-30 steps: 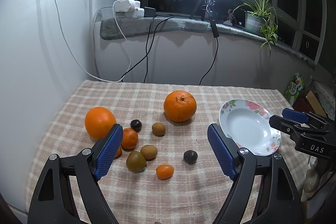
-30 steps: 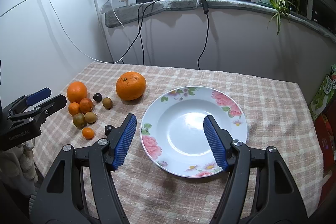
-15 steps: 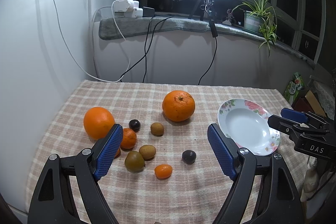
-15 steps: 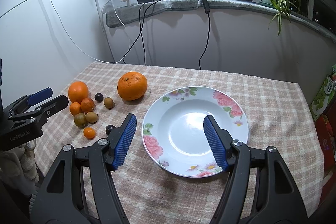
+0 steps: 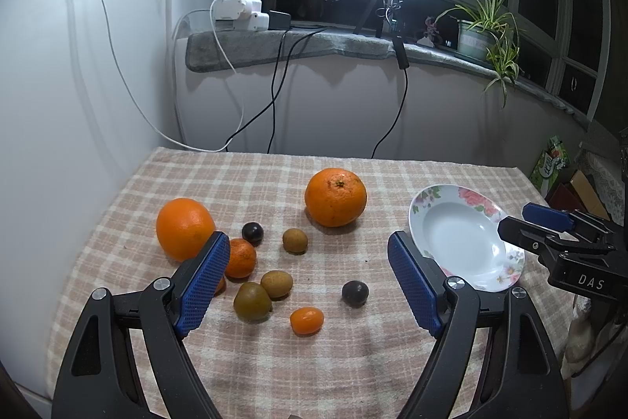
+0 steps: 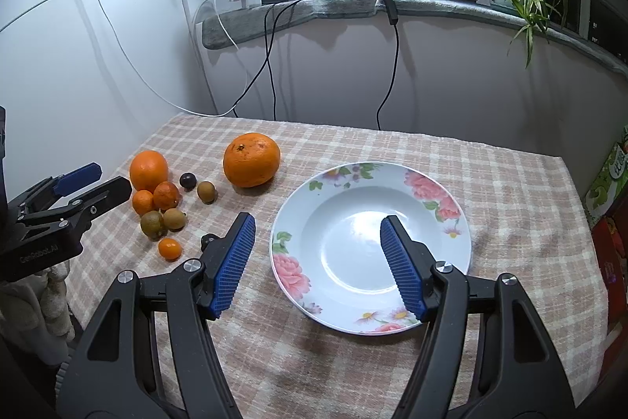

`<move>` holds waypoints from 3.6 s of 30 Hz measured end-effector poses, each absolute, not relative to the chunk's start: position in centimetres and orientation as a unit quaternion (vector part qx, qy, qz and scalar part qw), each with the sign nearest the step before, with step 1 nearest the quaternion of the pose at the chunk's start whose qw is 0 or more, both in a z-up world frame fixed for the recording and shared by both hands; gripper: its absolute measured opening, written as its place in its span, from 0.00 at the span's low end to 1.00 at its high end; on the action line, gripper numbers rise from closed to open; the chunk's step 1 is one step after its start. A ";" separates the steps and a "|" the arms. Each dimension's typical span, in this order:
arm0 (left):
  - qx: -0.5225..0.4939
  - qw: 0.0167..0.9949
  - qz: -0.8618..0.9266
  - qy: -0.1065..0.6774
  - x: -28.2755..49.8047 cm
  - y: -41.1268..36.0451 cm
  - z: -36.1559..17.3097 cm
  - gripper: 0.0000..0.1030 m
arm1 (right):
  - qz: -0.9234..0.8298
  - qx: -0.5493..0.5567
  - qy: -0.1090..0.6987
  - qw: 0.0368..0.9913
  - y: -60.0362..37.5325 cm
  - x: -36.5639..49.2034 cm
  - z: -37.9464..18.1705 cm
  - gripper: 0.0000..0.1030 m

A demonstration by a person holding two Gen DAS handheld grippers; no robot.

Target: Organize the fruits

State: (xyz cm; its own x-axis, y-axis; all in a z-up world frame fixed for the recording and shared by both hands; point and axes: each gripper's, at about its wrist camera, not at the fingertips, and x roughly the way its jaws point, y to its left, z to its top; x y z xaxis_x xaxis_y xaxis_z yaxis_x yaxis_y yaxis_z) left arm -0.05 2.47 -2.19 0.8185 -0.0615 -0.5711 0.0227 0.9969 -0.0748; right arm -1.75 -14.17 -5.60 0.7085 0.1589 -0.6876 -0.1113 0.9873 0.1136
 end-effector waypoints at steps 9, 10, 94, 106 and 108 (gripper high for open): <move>-0.037 0.951 -0.022 0.307 0.4 2.9 -2.6 0.80 | 0.086 0.028 0.379 0.921 -13.7 -1.2 -6.0 0.67; -0.038 0.950 -0.022 0.308 0.5 3.1 -2.7 0.80 | 0.089 0.027 0.380 0.920 -13.6 -1.1 -6.0 0.67; -0.266 0.874 -0.059 0.402 8.7 18.6 -11.2 0.67 | 0.367 0.029 0.564 0.739 10.2 17.9 -14.5 0.65; -0.245 0.890 -0.047 0.381 7.7 17.8 -9.4 0.67 | 0.361 0.032 0.555 0.748 9.8 16.8 -12.7 0.64; -0.242 0.893 -0.047 0.376 7.4 17.5 -8.9 0.67 | 0.361 0.033 0.552 0.751 9.6 16.6 -12.1 0.64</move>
State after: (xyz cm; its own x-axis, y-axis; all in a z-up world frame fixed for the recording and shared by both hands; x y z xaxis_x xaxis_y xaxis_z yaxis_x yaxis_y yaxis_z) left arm 7.44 17.53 -8.92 0.7123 -0.2654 -0.6497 -0.0990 0.8785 -0.4674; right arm 16.59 9.60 -12.08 0.1306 0.5777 -0.8057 -0.5059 0.7378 0.4469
